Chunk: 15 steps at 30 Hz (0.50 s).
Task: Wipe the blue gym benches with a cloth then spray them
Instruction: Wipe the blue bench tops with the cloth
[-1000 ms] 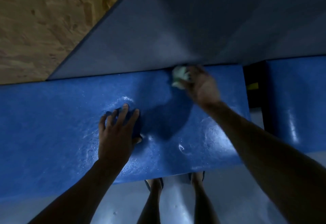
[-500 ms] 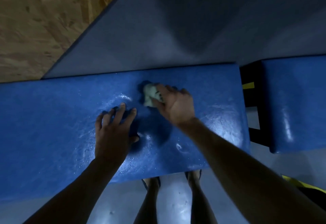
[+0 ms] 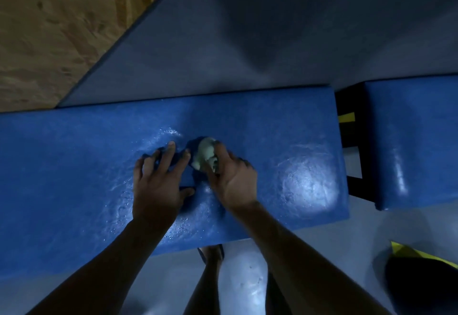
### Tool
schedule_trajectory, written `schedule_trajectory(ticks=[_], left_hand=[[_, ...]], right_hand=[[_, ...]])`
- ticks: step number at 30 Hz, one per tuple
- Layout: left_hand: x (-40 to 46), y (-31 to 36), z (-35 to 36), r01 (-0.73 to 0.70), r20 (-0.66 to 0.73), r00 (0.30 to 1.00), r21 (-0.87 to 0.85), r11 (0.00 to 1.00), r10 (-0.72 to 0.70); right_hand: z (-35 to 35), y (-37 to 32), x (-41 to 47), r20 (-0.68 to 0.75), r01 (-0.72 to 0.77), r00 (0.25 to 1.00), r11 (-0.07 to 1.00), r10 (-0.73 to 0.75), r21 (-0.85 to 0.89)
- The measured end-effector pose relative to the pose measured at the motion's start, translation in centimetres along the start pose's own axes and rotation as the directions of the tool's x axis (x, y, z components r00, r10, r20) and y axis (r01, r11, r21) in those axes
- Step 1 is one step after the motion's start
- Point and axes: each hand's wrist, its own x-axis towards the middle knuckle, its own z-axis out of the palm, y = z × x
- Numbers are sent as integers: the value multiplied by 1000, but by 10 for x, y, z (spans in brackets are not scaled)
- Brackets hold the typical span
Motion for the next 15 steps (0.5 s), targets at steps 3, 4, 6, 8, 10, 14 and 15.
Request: schedule_trajectory(ticks=[3,4,6,8,10,14,15], left_hand=[[-1,0,0,-1,-28,1000,-8,1000,1],[0,0,0,7,-28,1000,-15,1000,-7],[0,2,0,17,-19,1000,-18,1000,-17],[0,2,-1,18,-4,1000,-20,1000,-18],[0,1,-2,12,6,1000,-23,1000,-12],[1,2,-5,17,40,999,-10,1000,-17],[1,2,-5,16,43,999,-3,1000,-16]], right_hand=[[-27,54,10,45,224,975,956,-219,-192],[-38,79,14,15,175,984,952,-177,-251],[-66,126,22,-100,-127,990,958,104,-258],[-82,144,25,-207,-442,886,890,415,-108],[-67,130,24,-263,-592,777,806,572,3],[-12,46,-1,-180,-426,889,905,421,13],[-5,26,-12,-109,-290,951,957,288,-6]])
